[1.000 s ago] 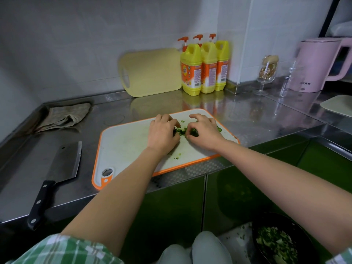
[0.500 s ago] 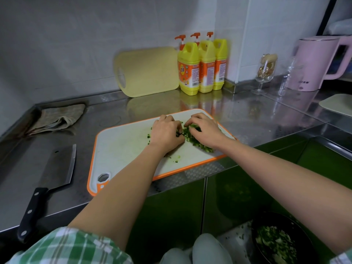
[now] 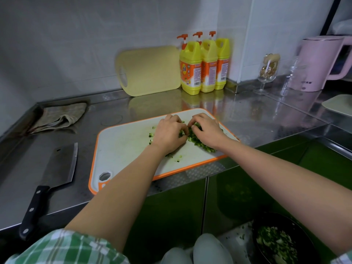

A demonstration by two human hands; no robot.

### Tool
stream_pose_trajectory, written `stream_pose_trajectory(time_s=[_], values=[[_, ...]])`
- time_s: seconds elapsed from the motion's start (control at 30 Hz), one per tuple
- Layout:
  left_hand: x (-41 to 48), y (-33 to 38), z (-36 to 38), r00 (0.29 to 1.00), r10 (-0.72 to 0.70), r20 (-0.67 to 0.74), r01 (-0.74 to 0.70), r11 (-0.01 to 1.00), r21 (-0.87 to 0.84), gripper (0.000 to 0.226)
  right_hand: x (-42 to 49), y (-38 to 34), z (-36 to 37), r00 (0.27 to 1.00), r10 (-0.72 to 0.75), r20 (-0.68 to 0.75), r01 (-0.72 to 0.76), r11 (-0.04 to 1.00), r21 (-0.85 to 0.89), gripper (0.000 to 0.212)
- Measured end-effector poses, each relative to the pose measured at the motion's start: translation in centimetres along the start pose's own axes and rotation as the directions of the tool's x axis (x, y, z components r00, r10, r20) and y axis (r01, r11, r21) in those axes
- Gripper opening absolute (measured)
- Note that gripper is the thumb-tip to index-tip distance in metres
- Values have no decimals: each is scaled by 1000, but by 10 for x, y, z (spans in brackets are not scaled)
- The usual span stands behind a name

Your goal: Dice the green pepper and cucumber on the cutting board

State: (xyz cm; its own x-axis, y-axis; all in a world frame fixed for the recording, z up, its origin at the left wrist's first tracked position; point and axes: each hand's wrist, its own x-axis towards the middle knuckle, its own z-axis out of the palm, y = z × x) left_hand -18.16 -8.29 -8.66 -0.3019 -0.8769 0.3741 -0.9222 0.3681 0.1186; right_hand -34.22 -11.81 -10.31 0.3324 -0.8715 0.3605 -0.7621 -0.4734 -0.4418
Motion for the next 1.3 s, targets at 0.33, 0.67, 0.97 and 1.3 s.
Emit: stream_pose_trajectory(time_s=[0.33,0.67,0.97,1.3], values=[[2,2,1,1000,5,24,-7,995,101,24,3,4,-1,994,-43,104,49,997,-59,27],[-5,1,-6,999,16,-32,-19,996,-86,14,3,4,-7,998,-51,24,50,998,41,12],[1,10,0,999,-18,46,18,1000,16,18,3,6,-2,998,-23,60,22,999,24,15],[-8,-18,-8,984,-159,-82,164,985,46,18,3,4,-5,999,-38,20,37,996,76,27]])
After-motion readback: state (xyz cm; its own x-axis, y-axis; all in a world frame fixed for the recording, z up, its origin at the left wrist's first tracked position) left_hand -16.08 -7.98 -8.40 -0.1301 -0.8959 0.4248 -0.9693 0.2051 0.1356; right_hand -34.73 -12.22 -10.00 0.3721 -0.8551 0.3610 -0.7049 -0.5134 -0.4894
